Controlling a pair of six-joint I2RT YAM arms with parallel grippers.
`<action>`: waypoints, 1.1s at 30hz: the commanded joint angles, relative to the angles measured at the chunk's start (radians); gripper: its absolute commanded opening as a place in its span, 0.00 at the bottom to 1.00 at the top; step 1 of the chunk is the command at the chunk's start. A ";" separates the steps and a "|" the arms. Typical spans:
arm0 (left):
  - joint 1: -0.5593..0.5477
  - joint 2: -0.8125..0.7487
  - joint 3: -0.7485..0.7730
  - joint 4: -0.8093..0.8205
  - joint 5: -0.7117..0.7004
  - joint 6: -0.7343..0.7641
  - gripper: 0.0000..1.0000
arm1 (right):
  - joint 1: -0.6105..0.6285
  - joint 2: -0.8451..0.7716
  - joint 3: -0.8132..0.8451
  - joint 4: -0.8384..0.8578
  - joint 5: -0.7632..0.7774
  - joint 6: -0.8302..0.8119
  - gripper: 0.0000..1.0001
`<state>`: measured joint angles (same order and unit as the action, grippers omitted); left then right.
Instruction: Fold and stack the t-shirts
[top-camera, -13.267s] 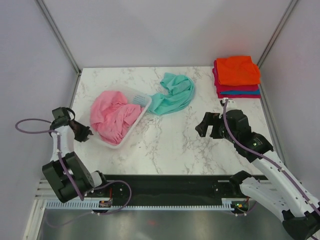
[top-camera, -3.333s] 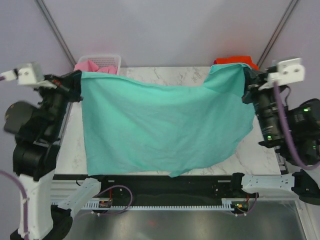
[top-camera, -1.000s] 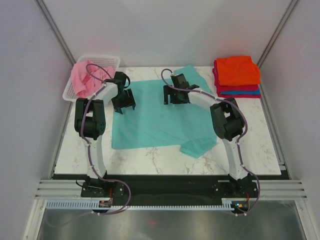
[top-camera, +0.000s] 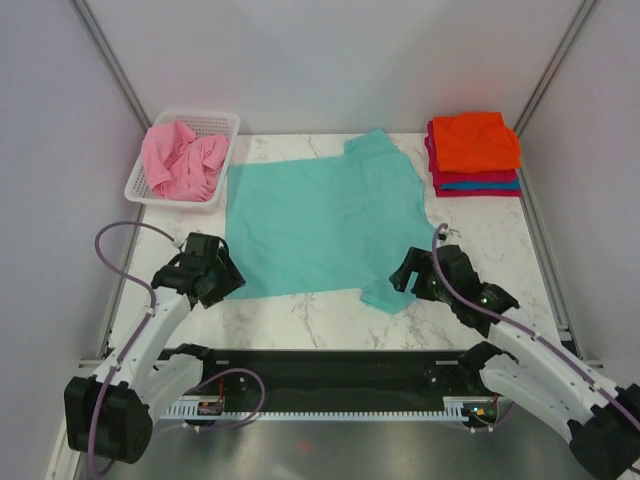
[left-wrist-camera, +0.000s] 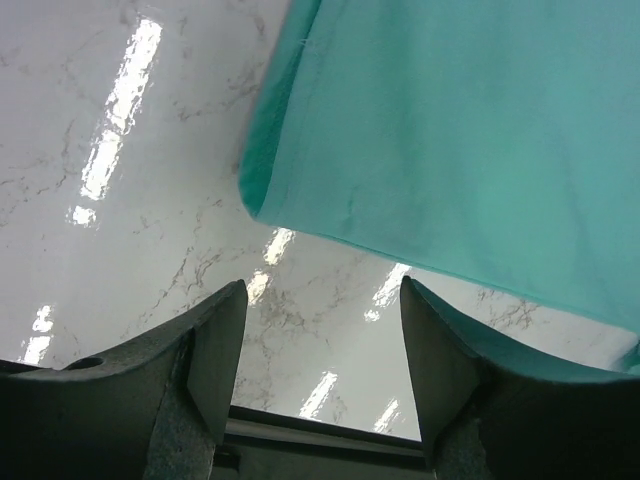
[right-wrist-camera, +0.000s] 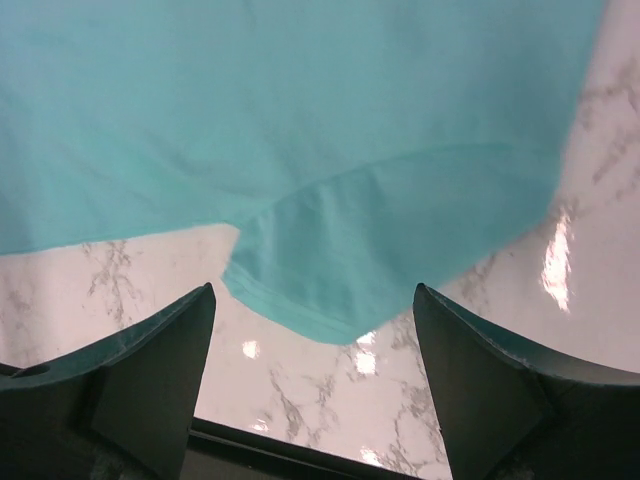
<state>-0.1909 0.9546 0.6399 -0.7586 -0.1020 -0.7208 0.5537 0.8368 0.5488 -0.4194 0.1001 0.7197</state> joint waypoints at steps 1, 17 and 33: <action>0.007 -0.072 -0.042 0.076 -0.086 -0.144 0.70 | -0.001 -0.195 -0.070 -0.027 0.062 0.153 0.88; 0.008 0.013 -0.212 0.263 -0.146 -0.279 0.55 | -0.003 -0.226 -0.167 -0.068 0.082 0.210 0.91; 0.051 0.026 -0.232 0.377 -0.096 -0.213 0.02 | -0.003 -0.053 -0.332 0.185 0.023 0.314 0.80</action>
<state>-0.1516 0.9890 0.4229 -0.4480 -0.2054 -0.9535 0.5522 0.7460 0.2562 -0.3134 0.1326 0.9962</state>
